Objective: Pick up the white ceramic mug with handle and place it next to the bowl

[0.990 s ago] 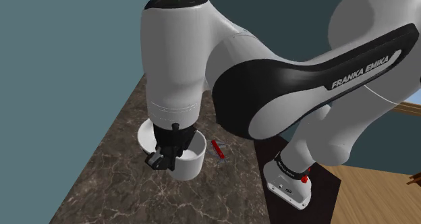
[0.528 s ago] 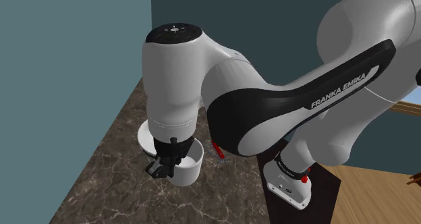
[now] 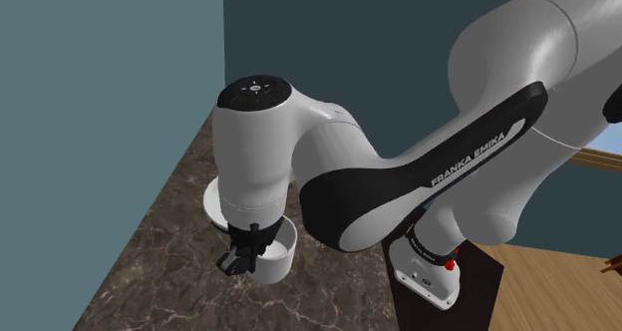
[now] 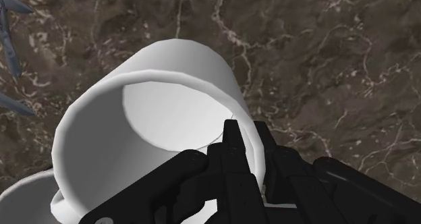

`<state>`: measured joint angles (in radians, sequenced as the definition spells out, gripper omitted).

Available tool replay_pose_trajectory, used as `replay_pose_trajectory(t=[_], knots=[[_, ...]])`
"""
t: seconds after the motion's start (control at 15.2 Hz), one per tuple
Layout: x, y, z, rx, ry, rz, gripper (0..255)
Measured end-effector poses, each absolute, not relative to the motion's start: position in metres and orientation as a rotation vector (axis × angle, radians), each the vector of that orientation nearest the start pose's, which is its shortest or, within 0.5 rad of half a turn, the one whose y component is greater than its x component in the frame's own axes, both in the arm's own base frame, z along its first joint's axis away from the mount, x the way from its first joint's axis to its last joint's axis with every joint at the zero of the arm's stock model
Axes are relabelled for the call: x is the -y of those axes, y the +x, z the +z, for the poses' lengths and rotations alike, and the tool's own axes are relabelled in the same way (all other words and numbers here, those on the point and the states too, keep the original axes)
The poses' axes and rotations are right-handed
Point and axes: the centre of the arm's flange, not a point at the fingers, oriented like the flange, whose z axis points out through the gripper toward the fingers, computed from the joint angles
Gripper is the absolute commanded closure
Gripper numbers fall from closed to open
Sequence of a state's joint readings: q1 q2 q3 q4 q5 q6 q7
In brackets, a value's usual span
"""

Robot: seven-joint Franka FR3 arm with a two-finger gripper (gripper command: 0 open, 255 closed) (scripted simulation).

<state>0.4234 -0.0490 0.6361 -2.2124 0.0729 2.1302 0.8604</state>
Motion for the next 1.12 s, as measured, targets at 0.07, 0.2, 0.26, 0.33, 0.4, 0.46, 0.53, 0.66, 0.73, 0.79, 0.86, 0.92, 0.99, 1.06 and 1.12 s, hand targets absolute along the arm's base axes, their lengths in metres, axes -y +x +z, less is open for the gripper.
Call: replay_pose_trajectory(t=[0.07, 0.2, 0.26, 0.33, 0.4, 0.46, 0.53, 0.66, 0.73, 0.79, 0.86, 0.92, 0.99, 1.06, 1.12], knots=[[-0.453, 0.249, 0.385, 0.250, -3.147, 0.079, 255], [-0.453, 0.248, 0.375, 0.251, -3.145, 0.078, 255], [-0.453, 0.248, 0.370, 0.251, -3.146, 0.078, 255], [-0.454, 0.248, 0.364, 0.251, -3.146, 0.079, 255], [-0.454, 0.248, 0.361, 0.251, -3.146, 0.079, 255], [-0.453, 0.248, 0.360, 0.251, -3.146, 0.079, 255], [-0.453, 0.248, 0.360, 0.251, -3.146, 0.079, 255], [-0.453, 0.248, 0.359, 0.250, -3.146, 0.079, 255], [-0.453, 0.248, 0.359, 0.250, -3.146, 0.079, 255], [-0.453, 0.248, 0.359, 0.250, -3.146, 0.079, 0], [-0.453, 0.248, 0.359, 0.250, -3.146, 0.079, 0], [-0.453, 0.248, 0.359, 0.249, -3.146, 0.079, 0], [-0.452, 0.249, 0.359, 0.249, -3.146, 0.079, 0], [-0.452, 0.249, 0.359, 0.249, -3.146, 0.079, 0], [-0.452, 0.249, 0.359, 0.249, -3.146, 0.079, 0]])
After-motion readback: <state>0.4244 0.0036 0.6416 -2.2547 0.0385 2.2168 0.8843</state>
